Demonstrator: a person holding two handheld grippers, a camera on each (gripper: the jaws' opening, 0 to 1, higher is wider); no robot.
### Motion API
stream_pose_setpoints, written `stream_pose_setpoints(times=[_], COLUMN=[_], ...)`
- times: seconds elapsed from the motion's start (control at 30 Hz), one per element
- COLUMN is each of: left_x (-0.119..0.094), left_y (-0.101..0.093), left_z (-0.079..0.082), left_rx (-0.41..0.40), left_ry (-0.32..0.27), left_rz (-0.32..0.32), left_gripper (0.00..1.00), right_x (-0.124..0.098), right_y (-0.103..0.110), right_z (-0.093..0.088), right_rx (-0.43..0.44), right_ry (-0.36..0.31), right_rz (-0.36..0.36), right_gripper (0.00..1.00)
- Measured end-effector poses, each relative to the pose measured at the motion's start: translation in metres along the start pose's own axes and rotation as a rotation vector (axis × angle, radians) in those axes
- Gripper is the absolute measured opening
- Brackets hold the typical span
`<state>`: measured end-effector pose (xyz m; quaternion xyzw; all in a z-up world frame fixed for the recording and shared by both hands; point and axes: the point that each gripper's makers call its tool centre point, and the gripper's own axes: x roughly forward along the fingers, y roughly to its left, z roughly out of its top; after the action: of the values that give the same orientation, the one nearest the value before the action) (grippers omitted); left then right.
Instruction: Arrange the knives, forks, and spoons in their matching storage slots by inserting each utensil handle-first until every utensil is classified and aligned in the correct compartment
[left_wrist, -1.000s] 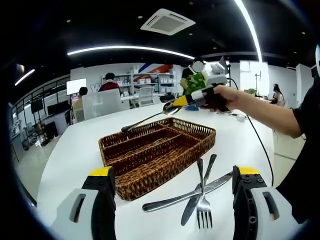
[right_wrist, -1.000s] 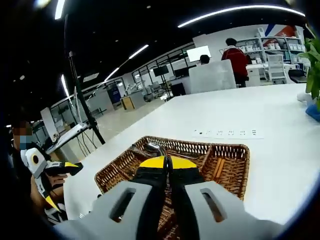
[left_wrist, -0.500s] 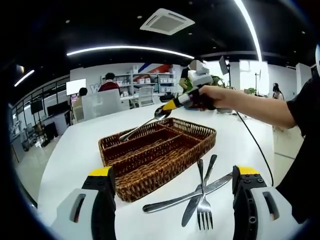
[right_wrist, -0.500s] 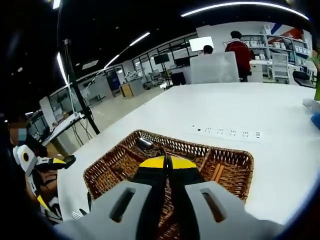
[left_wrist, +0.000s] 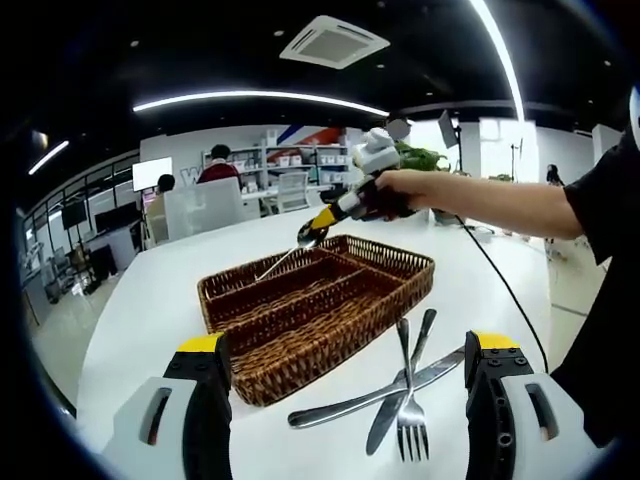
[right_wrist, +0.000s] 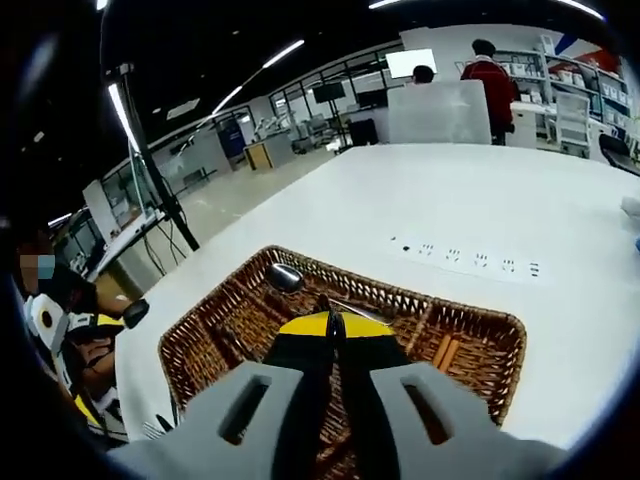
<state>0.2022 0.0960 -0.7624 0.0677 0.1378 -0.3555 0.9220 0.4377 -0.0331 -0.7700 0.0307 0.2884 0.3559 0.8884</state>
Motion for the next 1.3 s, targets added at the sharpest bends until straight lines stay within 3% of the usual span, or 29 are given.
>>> stream_pose_setpoints(times=[0.3,0.6,0.87,1.03,1.07,1.3], left_x=[0.001,-0.002,0.000,-0.001,-0.001,0.000], left_y=[0.005,0.009,0.009,0.010,0.010,0.010], left_z=[-0.002,-0.002,-0.002,-0.002,-0.003,-0.002], left_rx=[-0.001,0.000,0.002,0.001,0.000,-0.002], left_ry=[0.005,0.007,0.006,0.008,0.008,0.004], left_rz=[0.006,0.014,0.010,0.012,0.012,0.011], left_gripper=[0.99,0.99,0.99,0.99,0.99,0.99], right_x=[0.026,0.040,0.047,0.048,0.046,0.037], right_y=[-0.005,-0.021,-0.033,-0.039,-0.044,-0.038], right_z=[-0.011,-0.023,-0.033,-0.031,-0.032,-0.031], right_rx=[0.059,0.075,-0.014,-0.045,-0.096,-0.105], right_ry=[0.045,0.078,0.131,0.144,0.157,0.143], right_rz=[0.003,-0.048,-0.136,-0.171,-0.195,-0.198], right_gripper=[0.00,0.02,0.06,0.03,0.02,0.05])
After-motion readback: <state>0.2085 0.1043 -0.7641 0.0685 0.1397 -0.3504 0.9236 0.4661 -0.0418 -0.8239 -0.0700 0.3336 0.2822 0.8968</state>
